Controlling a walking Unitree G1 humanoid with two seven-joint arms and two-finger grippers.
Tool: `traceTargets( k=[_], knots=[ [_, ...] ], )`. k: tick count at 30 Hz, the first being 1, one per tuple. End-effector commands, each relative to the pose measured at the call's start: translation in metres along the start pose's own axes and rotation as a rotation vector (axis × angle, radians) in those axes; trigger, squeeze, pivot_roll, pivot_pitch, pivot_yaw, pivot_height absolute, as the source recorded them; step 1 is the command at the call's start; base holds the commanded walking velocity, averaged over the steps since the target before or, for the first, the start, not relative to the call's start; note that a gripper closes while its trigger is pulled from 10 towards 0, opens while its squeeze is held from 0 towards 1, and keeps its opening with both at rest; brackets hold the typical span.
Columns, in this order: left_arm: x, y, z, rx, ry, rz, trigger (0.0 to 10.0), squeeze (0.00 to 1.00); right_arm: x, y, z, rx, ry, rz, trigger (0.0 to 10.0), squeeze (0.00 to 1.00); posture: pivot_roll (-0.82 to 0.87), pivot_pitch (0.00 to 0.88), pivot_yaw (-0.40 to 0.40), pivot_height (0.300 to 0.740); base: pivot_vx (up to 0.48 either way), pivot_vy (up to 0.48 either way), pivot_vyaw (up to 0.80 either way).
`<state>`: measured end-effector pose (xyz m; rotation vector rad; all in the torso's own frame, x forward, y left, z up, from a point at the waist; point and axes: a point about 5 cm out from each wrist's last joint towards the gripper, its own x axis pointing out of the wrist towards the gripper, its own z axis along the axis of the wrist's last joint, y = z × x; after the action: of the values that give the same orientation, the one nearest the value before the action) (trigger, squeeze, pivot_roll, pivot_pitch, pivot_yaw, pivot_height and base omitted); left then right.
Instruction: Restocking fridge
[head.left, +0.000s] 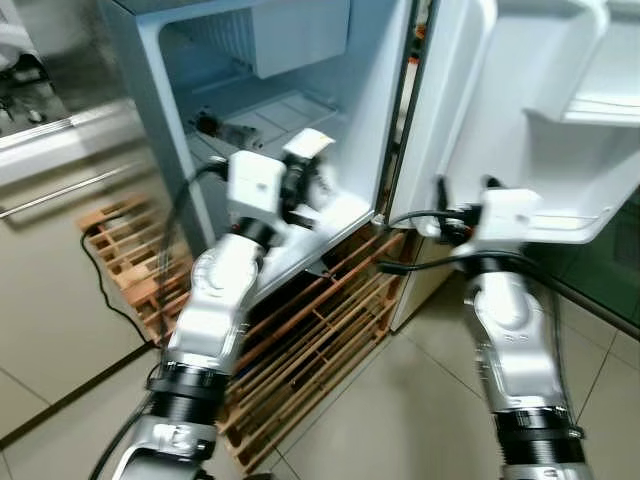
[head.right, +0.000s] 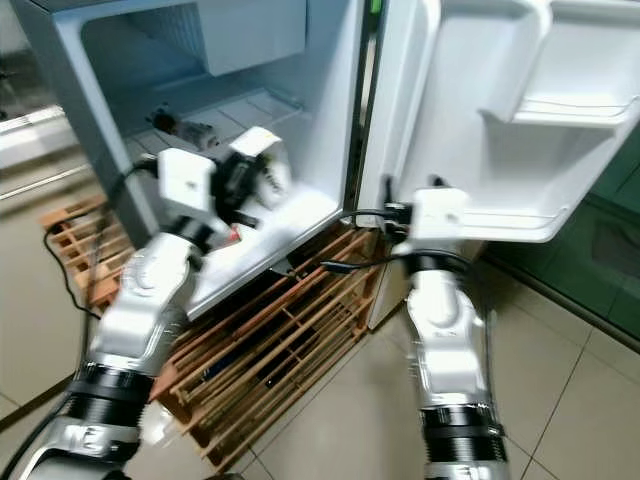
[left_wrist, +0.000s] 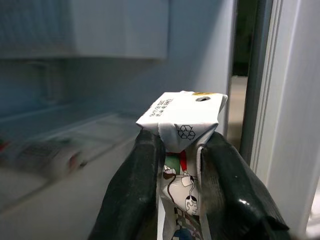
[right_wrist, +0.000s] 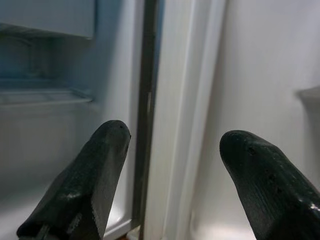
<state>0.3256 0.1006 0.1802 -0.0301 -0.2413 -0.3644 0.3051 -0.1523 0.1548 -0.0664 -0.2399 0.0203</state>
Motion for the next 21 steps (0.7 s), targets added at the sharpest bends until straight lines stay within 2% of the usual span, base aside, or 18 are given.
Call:
traceTargets(
  k=[1,4,10,20,21],
  knots=[
    [0.0033,-0.0094,0.0070,-0.029,-0.032,-0.043,10.0,0.00,-0.0002,-0.0085,0.0002,-0.008,0.003,-0.023,10.0,0.00,-0.09,0.000,0.028,0.740,0.334,-0.341,0.71],
    [0.0024,-0.0114,0.0074,-0.033,-0.029,-0.053,10.0,0.00,-0.0012,-0.0100,0.0002,0.005,0.001,-0.029,10.0,0.00,-0.09,0.000,0.025,0.740,0.000,0.000,0.71],
    [-0.0005,-0.0153,0.0099,-0.039,-0.049,-0.088,10.0,0.00,-0.0023,-0.0108,-0.0009,0.015,0.008,-0.029,10.0,0.00,-0.10,0.000,0.024,0.740,0.000,0.000,0.00],
    [-0.0031,-0.0187,0.0108,-0.035,-0.047,-0.116,10.0,0.00,-0.0044,-0.0092,-0.0011,0.009,0.007,-0.027,10.0,0.00,-0.09,0.000,0.028,0.740,0.000,-0.469,0.00],
    [-0.0031,-0.0186,0.0108,-0.035,-0.046,-0.117,10.0,0.00,-0.0043,-0.0090,-0.0010,0.009,0.007,-0.027,10.0,0.00,-0.10,0.000,0.029,0.740,0.000,-0.454,0.76]
  ],
)
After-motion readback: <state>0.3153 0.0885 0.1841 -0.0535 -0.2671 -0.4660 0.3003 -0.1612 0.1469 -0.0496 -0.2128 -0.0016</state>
